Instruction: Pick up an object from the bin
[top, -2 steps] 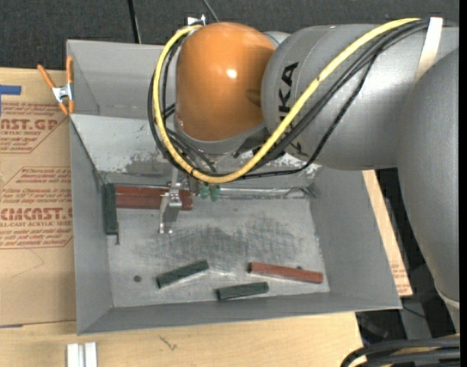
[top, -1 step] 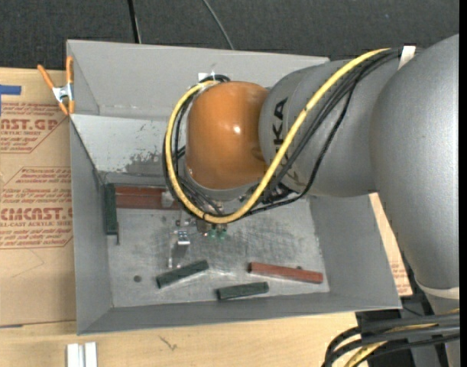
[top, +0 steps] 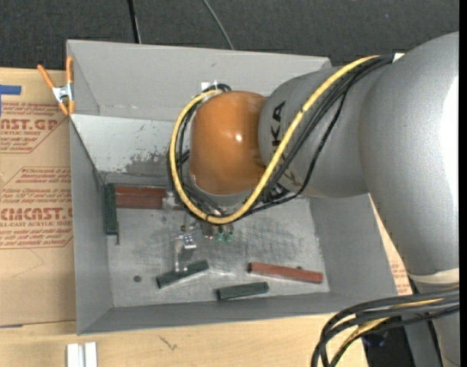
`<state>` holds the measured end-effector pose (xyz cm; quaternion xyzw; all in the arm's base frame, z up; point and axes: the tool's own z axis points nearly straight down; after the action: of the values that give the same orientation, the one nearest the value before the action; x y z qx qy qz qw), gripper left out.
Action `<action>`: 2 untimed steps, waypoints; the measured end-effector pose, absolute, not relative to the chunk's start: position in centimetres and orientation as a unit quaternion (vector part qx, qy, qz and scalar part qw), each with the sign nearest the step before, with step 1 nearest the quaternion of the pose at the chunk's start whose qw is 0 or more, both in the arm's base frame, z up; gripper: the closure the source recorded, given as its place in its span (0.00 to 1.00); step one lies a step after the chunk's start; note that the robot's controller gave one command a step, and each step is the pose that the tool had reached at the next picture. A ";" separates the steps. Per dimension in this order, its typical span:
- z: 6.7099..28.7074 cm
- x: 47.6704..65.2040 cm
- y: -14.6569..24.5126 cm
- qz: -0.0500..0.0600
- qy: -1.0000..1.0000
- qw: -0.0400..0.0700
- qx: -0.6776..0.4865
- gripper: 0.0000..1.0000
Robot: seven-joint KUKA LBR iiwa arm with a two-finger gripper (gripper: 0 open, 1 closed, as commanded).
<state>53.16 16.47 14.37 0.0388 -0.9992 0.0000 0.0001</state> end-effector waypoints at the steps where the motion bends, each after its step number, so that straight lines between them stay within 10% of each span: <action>1: 7.6 50.0 14.4 -0.001 -1.000 0.002 0.018 1.00; 2: 7.6 50.0 14.4 -0.001 -1.000 0.002 0.018 1.00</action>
Offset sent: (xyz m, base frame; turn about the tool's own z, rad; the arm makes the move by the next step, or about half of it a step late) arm 0.0000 0.0000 0.0000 0.0000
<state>49.98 14.39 7.61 0.0177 -0.9998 -0.0009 0.0023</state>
